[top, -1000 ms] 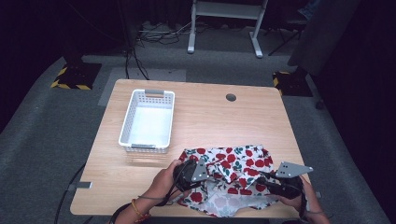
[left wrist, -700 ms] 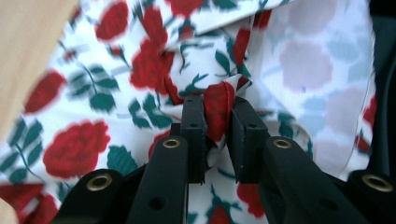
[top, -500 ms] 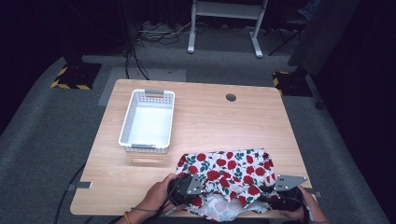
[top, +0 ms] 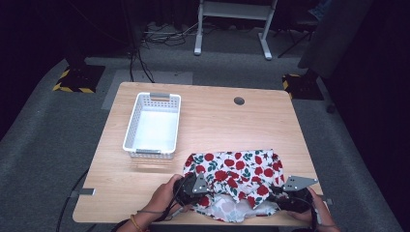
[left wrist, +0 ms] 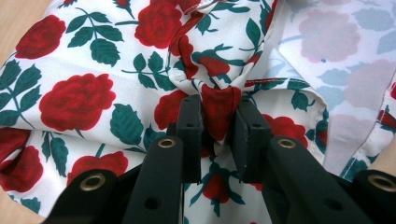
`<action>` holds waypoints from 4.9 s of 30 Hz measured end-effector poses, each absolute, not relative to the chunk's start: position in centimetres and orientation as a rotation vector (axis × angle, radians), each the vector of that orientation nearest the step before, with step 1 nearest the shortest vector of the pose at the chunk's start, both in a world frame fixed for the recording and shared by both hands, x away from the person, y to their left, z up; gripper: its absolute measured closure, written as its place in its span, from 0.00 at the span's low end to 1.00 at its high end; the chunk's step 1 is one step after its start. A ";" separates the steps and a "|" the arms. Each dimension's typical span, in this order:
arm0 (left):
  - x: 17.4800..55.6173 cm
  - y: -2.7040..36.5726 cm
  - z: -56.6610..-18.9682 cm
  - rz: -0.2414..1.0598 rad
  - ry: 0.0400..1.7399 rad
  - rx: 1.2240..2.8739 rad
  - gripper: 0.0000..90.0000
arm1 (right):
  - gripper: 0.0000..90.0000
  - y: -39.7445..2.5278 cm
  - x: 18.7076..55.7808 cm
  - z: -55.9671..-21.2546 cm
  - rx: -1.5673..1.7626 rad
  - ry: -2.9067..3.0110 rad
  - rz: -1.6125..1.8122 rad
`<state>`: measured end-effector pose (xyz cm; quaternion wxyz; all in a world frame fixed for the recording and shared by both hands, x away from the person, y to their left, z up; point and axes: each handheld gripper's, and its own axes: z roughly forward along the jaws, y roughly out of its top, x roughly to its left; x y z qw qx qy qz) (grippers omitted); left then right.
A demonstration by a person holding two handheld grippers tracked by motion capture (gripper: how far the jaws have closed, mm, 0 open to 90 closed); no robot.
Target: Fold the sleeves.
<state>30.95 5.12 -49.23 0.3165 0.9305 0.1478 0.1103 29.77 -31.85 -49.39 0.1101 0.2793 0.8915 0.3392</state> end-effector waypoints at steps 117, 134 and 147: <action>31.8 6.1 -48.8 0.291 0.585 2.324 0.25 | 0.41 -30.9 41.2 -48.7 0.986 2.463 0.793; 32.9 9.7 -47.2 0.350 0.695 2.240 0.23 | 0.36 -24.6 36.6 -44.5 0.721 2.506 1.104; 33.9 10.7 -47.9 0.362 0.763 2.220 0.23 | 0.36 -16.0 33.5 -45.7 0.493 2.670 1.118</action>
